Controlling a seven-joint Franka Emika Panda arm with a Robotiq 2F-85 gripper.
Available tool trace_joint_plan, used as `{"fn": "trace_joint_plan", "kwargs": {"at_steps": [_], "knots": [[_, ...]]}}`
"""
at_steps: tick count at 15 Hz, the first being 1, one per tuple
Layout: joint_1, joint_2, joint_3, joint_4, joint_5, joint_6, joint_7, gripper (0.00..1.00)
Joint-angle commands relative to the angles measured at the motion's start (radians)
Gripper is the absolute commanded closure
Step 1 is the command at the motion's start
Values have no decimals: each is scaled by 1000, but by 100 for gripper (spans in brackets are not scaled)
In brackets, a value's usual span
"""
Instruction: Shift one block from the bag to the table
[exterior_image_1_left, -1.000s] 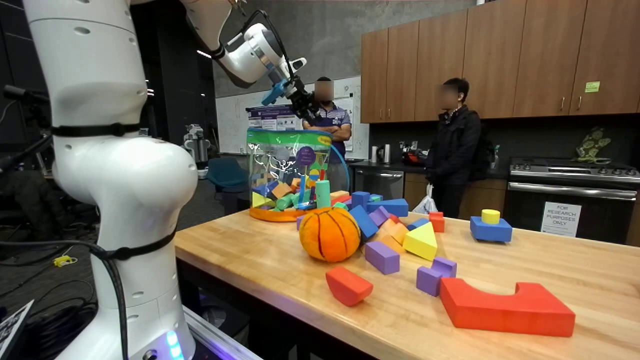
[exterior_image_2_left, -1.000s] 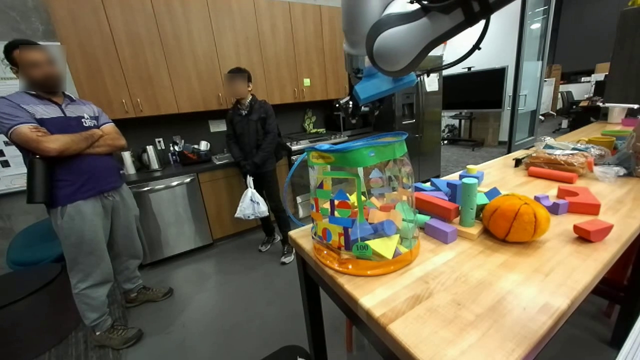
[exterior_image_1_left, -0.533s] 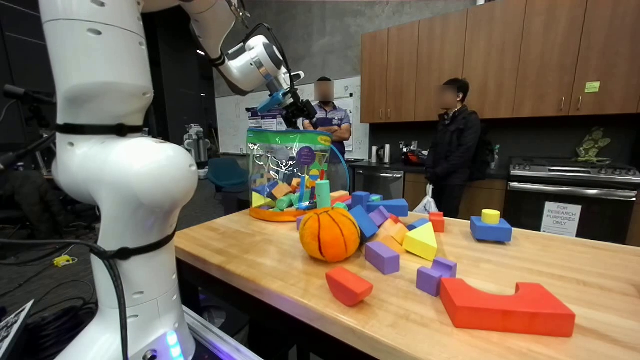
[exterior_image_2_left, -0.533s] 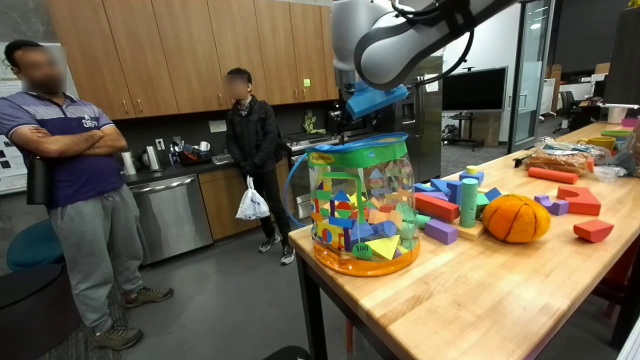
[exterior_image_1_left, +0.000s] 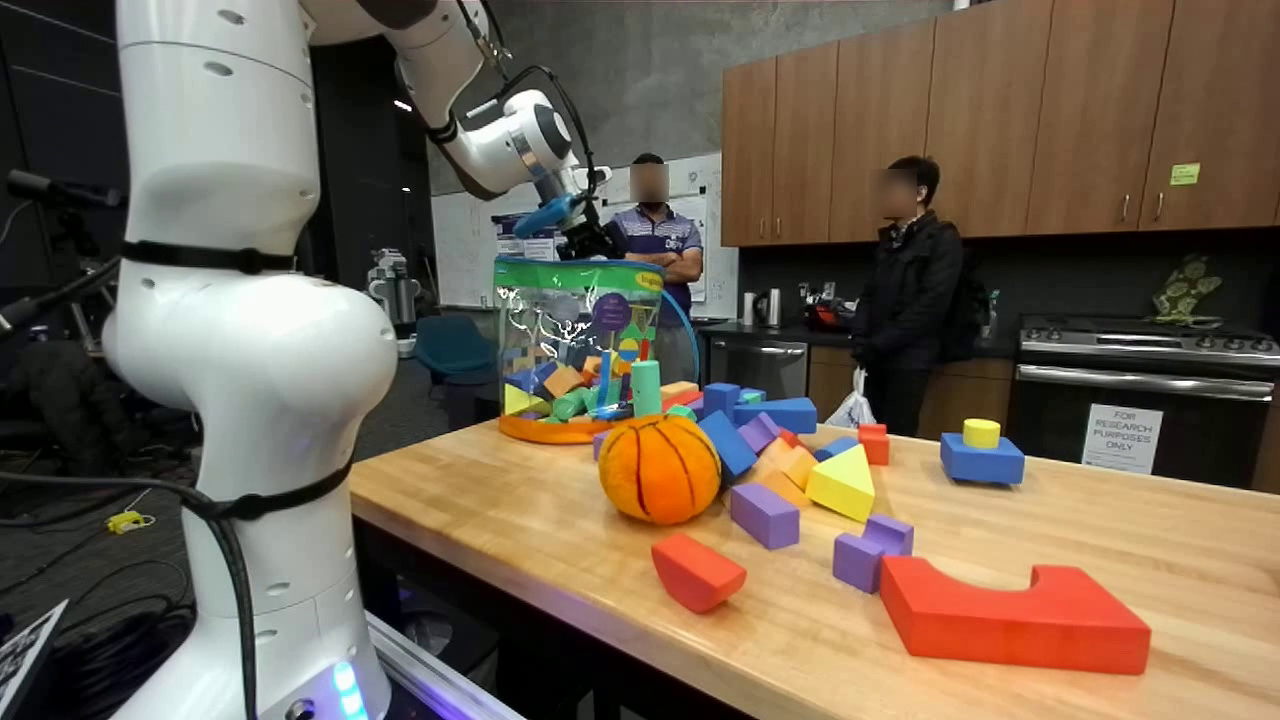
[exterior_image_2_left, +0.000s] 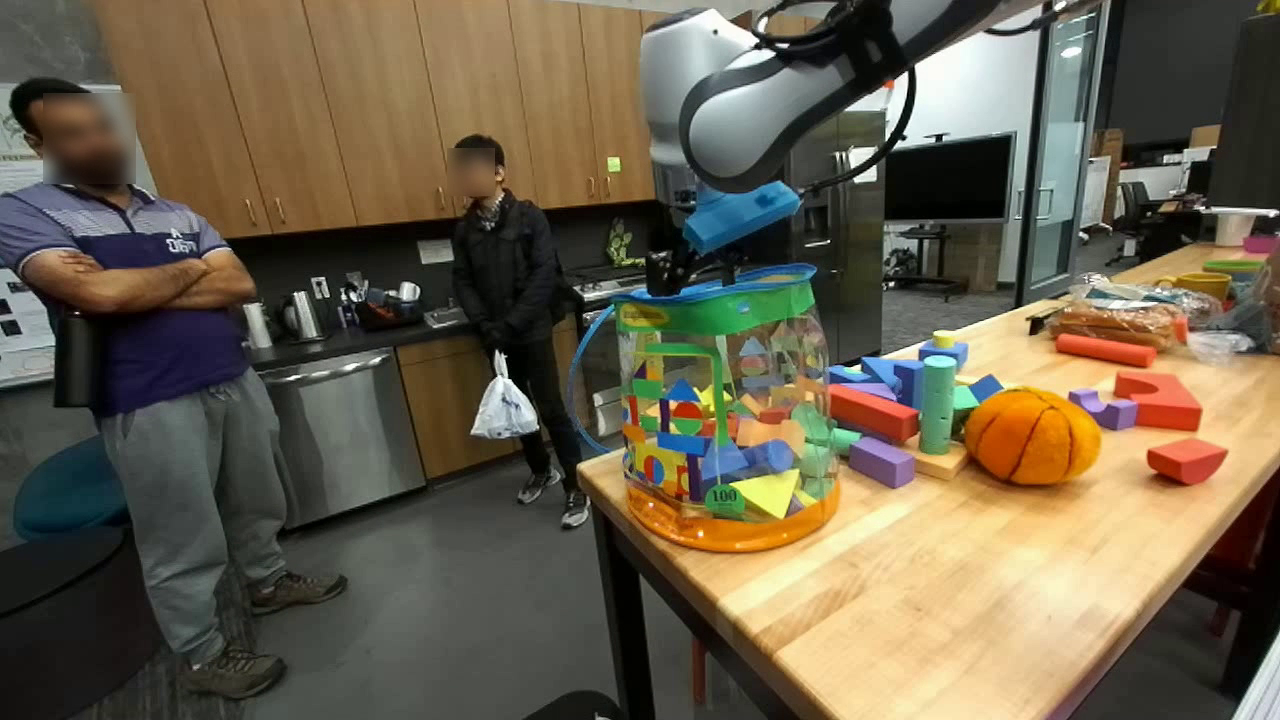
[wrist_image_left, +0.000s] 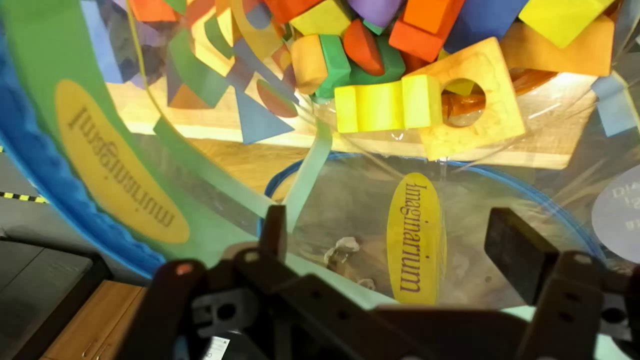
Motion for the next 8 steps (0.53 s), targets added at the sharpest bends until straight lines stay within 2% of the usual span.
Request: {"fn": "trace_joint_plan", "kwargs": {"at_steps": [1,8], "knots": [[16,53,-5,72,26,-79,-51,0],[58,147,-4,152,47,-189,-125,0]]}}
